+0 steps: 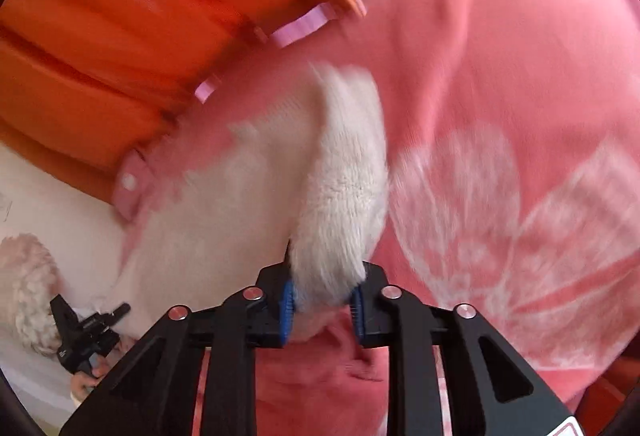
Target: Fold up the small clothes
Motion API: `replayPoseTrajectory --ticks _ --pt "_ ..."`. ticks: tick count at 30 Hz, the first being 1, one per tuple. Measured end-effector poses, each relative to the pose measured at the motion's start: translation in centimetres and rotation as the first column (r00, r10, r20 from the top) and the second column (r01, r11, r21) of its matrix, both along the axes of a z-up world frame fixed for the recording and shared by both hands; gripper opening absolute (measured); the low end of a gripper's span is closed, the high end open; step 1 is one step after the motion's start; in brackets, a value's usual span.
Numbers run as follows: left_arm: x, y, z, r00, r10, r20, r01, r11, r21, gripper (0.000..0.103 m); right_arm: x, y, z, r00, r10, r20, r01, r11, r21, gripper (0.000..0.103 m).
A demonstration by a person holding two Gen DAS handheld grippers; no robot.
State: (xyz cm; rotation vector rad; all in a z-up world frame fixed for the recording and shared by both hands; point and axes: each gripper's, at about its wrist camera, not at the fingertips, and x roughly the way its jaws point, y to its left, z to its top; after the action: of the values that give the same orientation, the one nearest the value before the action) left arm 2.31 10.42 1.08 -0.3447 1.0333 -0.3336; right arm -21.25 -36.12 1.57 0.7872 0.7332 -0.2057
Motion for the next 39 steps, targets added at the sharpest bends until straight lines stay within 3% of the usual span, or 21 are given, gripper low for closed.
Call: replayPoseTrajectory --ticks 3,5,7,8,10,12,14,17,19,23,25,26,27,28,29,31,34,35,37,38,39 --pt "-2.2 1.2 0.8 0.999 -0.034 0.003 0.034 0.998 0.049 0.015 -2.2 0.7 1.6 1.0 0.015 -0.004 -0.016 0.997 -0.075 0.018" --pt "-2.9 1.7 -1.8 0.998 -0.032 -0.062 0.037 0.995 0.09 0.015 -2.5 0.9 -1.6 0.991 0.013 -0.131 -0.027 0.994 -0.103 0.018" --pt "-2.9 2.3 -5.0 0.991 -0.002 -0.134 0.014 0.996 0.084 0.015 -2.3 0.4 -6.8 0.966 0.003 -0.259 -0.009 1.0 -0.023 0.018" --pt "-3.0 2.3 -6.0 0.99 0.015 -0.144 -0.002 0.996 0.091 0.015 -2.6 0.4 -8.0 0.965 -0.001 -0.262 0.005 1.0 0.016 0.018" --pt "-3.2 2.0 -5.1 0.993 0.01 -0.115 0.002 0.995 0.102 0.016 -2.9 0.6 -7.1 0.973 -0.009 -0.231 0.015 1.0 0.023 0.021" --pt "-3.1 2.0 -3.7 0.995 -0.009 -0.103 0.019 0.995 0.093 0.021 -2.9 0.5 -5.7 0.974 -0.009 -0.225 0.009 1.0 -0.003 0.031" --pt "-2.9 2.1 -1.6 0.998 -0.007 -0.06 0.013 0.994 0.108 0.024 -2.6 0.3 -3.3 0.973 -0.046 -0.225 0.025 0.995 -0.094 0.031" --pt "-1.6 1.6 1.4 1.0 0.012 0.02 -0.014 0.996 0.083 0.05 -1.4 -0.7 0.1 0.986 -0.08 -0.144 0.056 0.985 -0.162 0.052" --pt "0.5 0.1 2.4 0.998 0.007 0.067 -0.011 0.998 0.063 0.06 1.6 -1.4 1.2 0.994 -0.061 -0.094 0.042 0.981 -0.187 0.056" --pt "5.3 -4.3 0.6 0.998 -0.035 0.061 0.028 0.993 0.114 0.073 9.3 -2.4 0.0 0.992 -0.008 -0.129 -0.021 0.975 -0.221 0.058" --pt "7.3 -5.7 -1.6 0.999 -0.033 0.025 0.03 0.992 0.124 0.073 12.6 -2.4 -1.5 0.983 -0.001 -0.182 -0.044 0.969 -0.243 0.058" --pt "8.2 -6.4 -3.0 0.999 -0.031 0.007 0.03 0.989 0.143 0.065 13.6 -2.4 -2.4 0.977 0.014 -0.215 -0.068 0.967 -0.246 0.057" --pt "8.7 -6.9 -3.8 0.999 -0.036 0.003 0.035 0.986 0.165 0.037 15.0 -2.0 -3.5 0.966 0.033 -0.255 -0.099 0.963 -0.25 0.034" --pt "9.1 -7.3 -4.3 0.999 -0.047 -0.003 0.046 0.979 0.196 0.022 15.0 -2.0 -3.7 0.962 0.044 -0.269 -0.114 0.961 -0.251 0.008" --pt "8.9 -6.9 -3.9 0.999 -0.053 0.007 0.051 0.983 0.175 0.004 14.8 -1.7 -3.2 0.967 0.048 -0.25 -0.112 0.962 -0.248 0.008" --pt "8.2 -5.7 -2.0 0.997 -0.048 0.06 0.04 0.992 0.12 0.005 12.4 -1.4 0.3 0.994 0.049 -0.097 -0.073 0.963 -0.26 0.007" --pt "7.6 -3.6 -0.2 0.994 -0.014 0.106 -0.001 0.99 0.139 0.005 9.9 -2.6 2.0 1.0 0.002 0.003 -0.001 0.968 -0.251 0.007" --pt "7.9 -3.0 -1.1 0.996 0.007 0.086 -0.019 0.989 0.147 0.0 10.2 -3.3 0.7 0.999 -0.007 -0.037 -0.002 0.969 -0.247 0.007" --pt "8.9 -3.0 -3.8 0.998 0.037 0.043 -0.046 0.972 0.232 0.0 12.3 -4.8 -4.8 0.974 -0.019 -0.227 -0.031 0.977 -0.212 0.007" --pt "9.4 -2.8 -5.9 0.999 0.053 -0.007 -0.049 0.966 0.254 0.0 12.7 -5.1 -6.6 0.967 -0.01 -0.253 -0.037 0.983 -0.181 0.007" --pt "9.4 -2.5 -7.0 0.997 0.073 -0.024 -0.065 0.968 0.244 0.0 12.5 -5.1 -6.6 0.975 -0.021 -0.221 -0.02 0.983 -0.181 0.008"
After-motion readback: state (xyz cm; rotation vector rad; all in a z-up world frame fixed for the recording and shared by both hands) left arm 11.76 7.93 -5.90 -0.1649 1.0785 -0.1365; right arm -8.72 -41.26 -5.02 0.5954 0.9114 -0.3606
